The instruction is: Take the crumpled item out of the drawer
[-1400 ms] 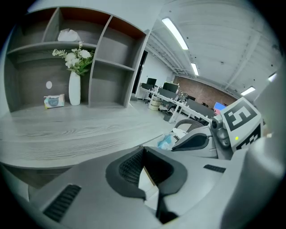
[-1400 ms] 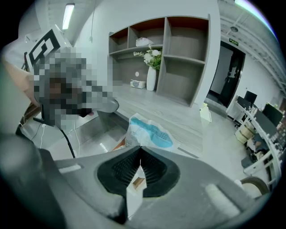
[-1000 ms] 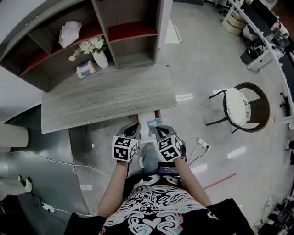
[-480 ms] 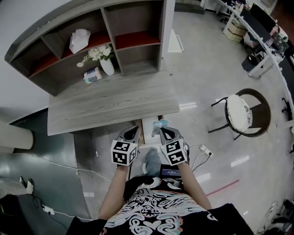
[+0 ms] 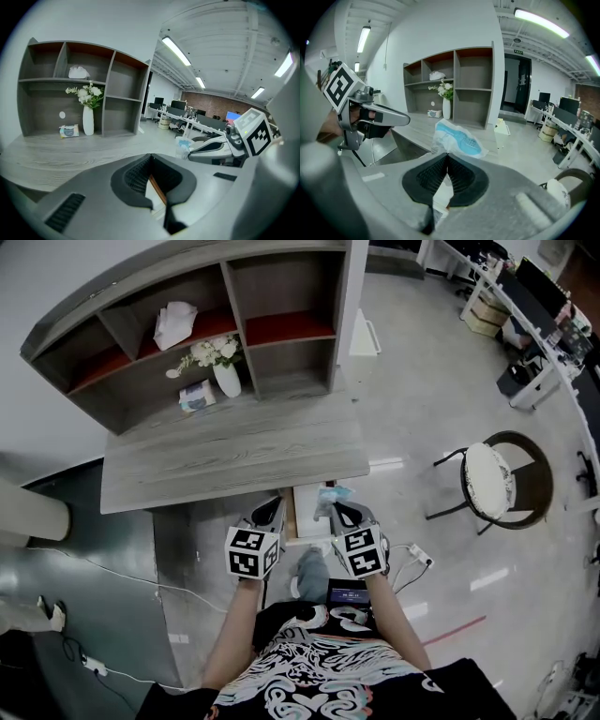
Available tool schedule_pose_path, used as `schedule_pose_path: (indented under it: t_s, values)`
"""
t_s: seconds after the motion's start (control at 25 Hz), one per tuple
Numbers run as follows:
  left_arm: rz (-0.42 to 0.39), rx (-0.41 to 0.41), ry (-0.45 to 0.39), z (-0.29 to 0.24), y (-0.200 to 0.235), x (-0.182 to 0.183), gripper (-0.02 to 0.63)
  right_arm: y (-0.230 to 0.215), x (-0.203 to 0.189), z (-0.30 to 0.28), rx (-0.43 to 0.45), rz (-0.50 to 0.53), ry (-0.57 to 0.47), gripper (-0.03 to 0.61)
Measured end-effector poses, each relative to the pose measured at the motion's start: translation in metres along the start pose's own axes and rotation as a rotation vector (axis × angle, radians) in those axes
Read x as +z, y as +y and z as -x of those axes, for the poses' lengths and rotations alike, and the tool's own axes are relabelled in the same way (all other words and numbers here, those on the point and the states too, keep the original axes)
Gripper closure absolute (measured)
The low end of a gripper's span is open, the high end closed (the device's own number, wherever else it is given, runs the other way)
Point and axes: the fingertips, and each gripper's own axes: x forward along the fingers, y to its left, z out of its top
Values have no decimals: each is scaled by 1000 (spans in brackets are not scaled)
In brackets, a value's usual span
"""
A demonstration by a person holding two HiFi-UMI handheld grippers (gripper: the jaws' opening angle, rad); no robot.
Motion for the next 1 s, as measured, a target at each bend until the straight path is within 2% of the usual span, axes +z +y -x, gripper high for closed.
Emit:
schedule_pose_path:
  t_s: [0.48,1.0]
  values:
    - [26,11,-15,9,8,-4,614,4,-7,4,-2,-9,10,571]
    - [13,-12,8,7,0,-11,614,2,-14,4,-9,-7,23,571]
